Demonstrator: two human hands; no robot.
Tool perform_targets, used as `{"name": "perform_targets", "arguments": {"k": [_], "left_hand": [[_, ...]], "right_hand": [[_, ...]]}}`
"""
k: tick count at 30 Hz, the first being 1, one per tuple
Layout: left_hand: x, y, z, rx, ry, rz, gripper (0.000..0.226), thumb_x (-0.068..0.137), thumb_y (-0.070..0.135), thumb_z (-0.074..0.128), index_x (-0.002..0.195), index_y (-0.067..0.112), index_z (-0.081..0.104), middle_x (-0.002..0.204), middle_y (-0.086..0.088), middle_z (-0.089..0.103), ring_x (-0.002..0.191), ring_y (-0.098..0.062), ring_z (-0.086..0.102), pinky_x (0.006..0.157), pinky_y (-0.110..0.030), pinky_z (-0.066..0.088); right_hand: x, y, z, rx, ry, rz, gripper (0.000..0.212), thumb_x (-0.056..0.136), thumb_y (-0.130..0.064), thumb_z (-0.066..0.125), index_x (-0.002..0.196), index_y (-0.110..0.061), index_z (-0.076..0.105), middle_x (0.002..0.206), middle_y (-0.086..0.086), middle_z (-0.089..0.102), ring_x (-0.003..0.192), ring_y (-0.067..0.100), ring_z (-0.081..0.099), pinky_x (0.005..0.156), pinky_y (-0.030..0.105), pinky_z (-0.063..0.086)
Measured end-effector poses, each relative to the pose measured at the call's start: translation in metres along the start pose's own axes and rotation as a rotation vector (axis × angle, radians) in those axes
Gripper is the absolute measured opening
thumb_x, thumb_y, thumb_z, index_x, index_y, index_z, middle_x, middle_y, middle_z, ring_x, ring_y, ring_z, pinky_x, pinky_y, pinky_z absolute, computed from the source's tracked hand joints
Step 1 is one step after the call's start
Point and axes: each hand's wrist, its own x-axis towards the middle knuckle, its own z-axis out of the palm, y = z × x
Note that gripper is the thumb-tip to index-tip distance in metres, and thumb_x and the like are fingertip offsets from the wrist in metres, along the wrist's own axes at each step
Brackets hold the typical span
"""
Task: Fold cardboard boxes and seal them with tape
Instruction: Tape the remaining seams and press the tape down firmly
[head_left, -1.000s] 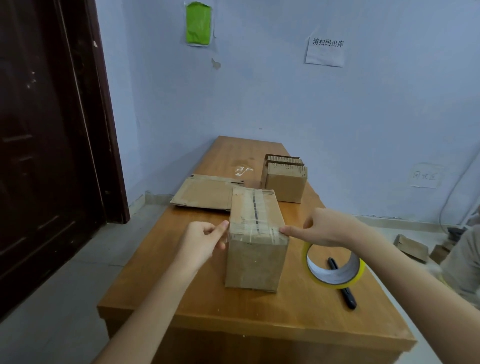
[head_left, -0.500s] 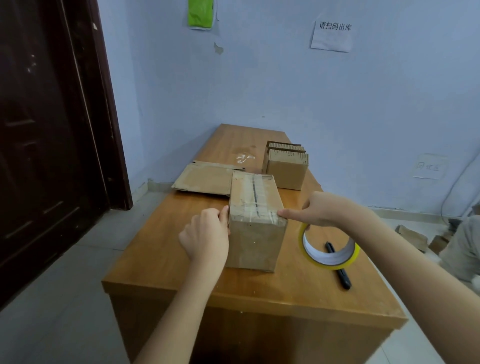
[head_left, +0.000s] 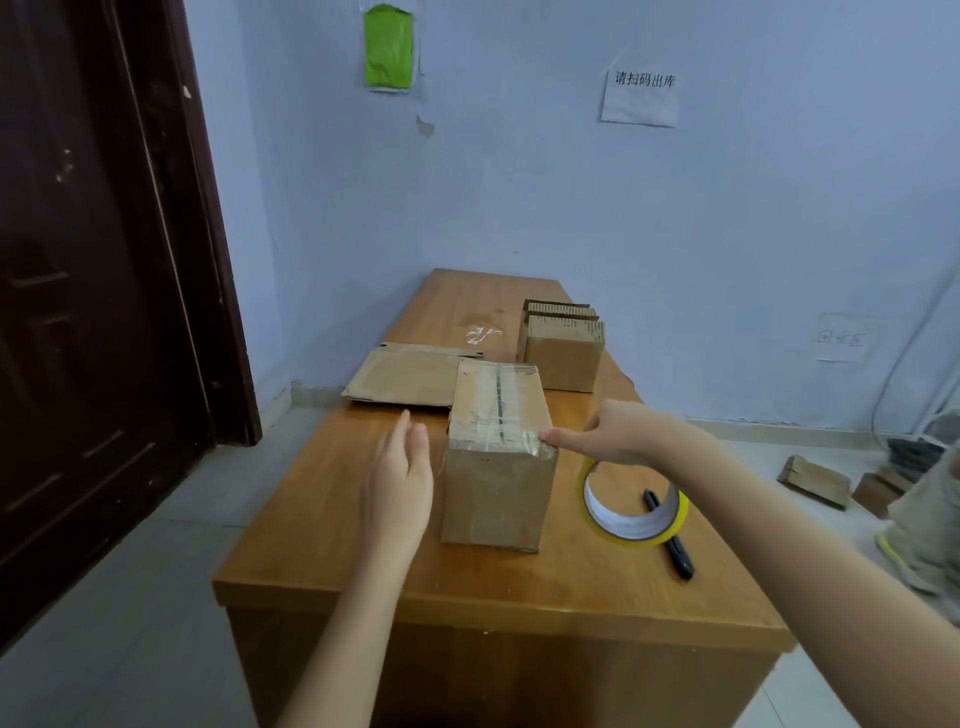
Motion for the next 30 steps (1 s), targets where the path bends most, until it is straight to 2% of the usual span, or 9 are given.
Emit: {"name": "perform_targets", "arguments": {"k": [2, 6, 10, 13, 17, 20, 24, 27, 30], "left_hand": [[-0.009, 0.016, 0.001, -0.269, -0.13, 0.021, 0.06, 0.095, 0.051, 0.023, 0.15, 0.027, 0.021, 0.154, 0.009, 0.027, 0.141, -0.012, 0.024, 0.107, -0.026, 0.021], [-0.035, 0.011, 0.013, -0.422, -0.265, -0.036, 0.065, 0.09, 0.055, 0.021, 0.15, 0.031, 0.016, 0.151, 0.01, 0.031, 0.129, -0.002, 0.032, 0.101, -0.022, 0.027], [-0.051, -0.018, 0.012, -0.341, -0.283, -0.125, 0.07, 0.084, 0.057, 0.025, 0.148, 0.029, 0.021, 0.152, 0.008, 0.031, 0.132, -0.002, 0.029, 0.104, -0.022, 0.024], [-0.044, -0.015, 0.002, -0.37, -0.233, -0.078, 0.071, 0.085, 0.055, 0.03, 0.15, 0.028, 0.019, 0.152, 0.011, 0.028, 0.136, -0.003, 0.026, 0.105, -0.022, 0.024], [-0.028, 0.009, 0.002, -0.417, -0.196, 0.033, 0.055, 0.098, 0.036, 0.036, 0.149, 0.034, 0.014, 0.139, 0.024, 0.026, 0.129, 0.004, 0.024, 0.102, -0.019, 0.026], [-0.035, 0.0, 0.016, -0.405, -0.219, 0.017, 0.056, 0.099, 0.031, 0.039, 0.149, 0.034, 0.014, 0.151, 0.013, 0.027, 0.137, -0.006, 0.027, 0.114, -0.036, 0.028], [-0.044, -0.024, 0.008, -0.247, -0.241, -0.061, 0.06, 0.096, 0.05, 0.036, 0.149, 0.034, 0.013, 0.154, 0.007, 0.027, 0.138, -0.008, 0.027, 0.115, -0.039, 0.026], [-0.032, -0.004, -0.009, 0.027, -0.151, 0.228, 0.068, 0.093, 0.058, 0.028, 0.151, 0.03, 0.005, 0.151, 0.019, 0.011, 0.137, 0.002, 0.015, 0.112, -0.024, 0.018], [-0.011, 0.029, -0.013, 0.585, -0.173, 0.555, 0.062, 0.098, 0.048, 0.024, 0.151, 0.022, 0.005, 0.156, 0.011, 0.002, 0.143, -0.003, 0.001, 0.116, -0.022, 0.001]], "right_hand": [[0.001, -0.004, 0.003, 0.025, -0.012, -0.003, 0.075, 0.073, -0.086, 0.034, 0.053, -0.018, 0.058, 0.074, 0.0, 0.069, 0.07, 0.019, 0.061, 0.069, 0.032, 0.05], [-0.001, -0.01, 0.003, 0.034, -0.036, 0.001, 0.074, 0.077, -0.083, 0.033, 0.059, -0.017, 0.061, 0.068, -0.003, 0.061, 0.068, 0.016, 0.056, 0.069, 0.03, 0.046], [-0.001, -0.01, 0.004, 0.077, -0.067, 0.024, 0.074, 0.077, -0.083, 0.033, 0.063, -0.017, 0.064, 0.07, -0.004, 0.058, 0.074, 0.015, 0.056, 0.079, 0.033, 0.048], [-0.002, -0.014, 0.003, 0.093, -0.084, 0.04, 0.074, 0.076, -0.083, 0.034, 0.061, -0.016, 0.062, 0.069, -0.004, 0.055, 0.075, 0.016, 0.055, 0.085, 0.036, 0.047], [-0.007, -0.019, -0.002, 0.092, -0.113, 0.047, 0.07, 0.081, -0.079, 0.033, 0.06, -0.016, 0.057, 0.068, -0.003, 0.052, 0.072, 0.016, 0.051, 0.083, 0.034, 0.044], [-0.008, -0.02, -0.004, 0.09, -0.149, 0.052, 0.068, 0.084, -0.076, 0.032, 0.067, -0.016, 0.059, 0.073, 0.0, 0.055, 0.074, 0.016, 0.053, 0.081, 0.032, 0.044], [-0.005, -0.02, -0.004, 0.083, -0.151, 0.046, 0.068, 0.083, -0.077, 0.033, 0.071, -0.016, 0.061, 0.08, 0.002, 0.059, 0.085, 0.021, 0.056, 0.085, 0.034, 0.045], [-0.005, -0.021, -0.005, 0.074, -0.151, 0.052, 0.069, 0.082, -0.077, 0.034, 0.07, -0.015, 0.062, 0.079, 0.002, 0.059, 0.085, 0.021, 0.057, 0.085, 0.035, 0.046], [-0.006, -0.02, -0.006, 0.063, -0.142, 0.047, 0.07, 0.082, -0.077, 0.034, 0.07, -0.014, 0.062, 0.073, 0.001, 0.058, 0.078, 0.02, 0.056, 0.08, 0.033, 0.046]]}}
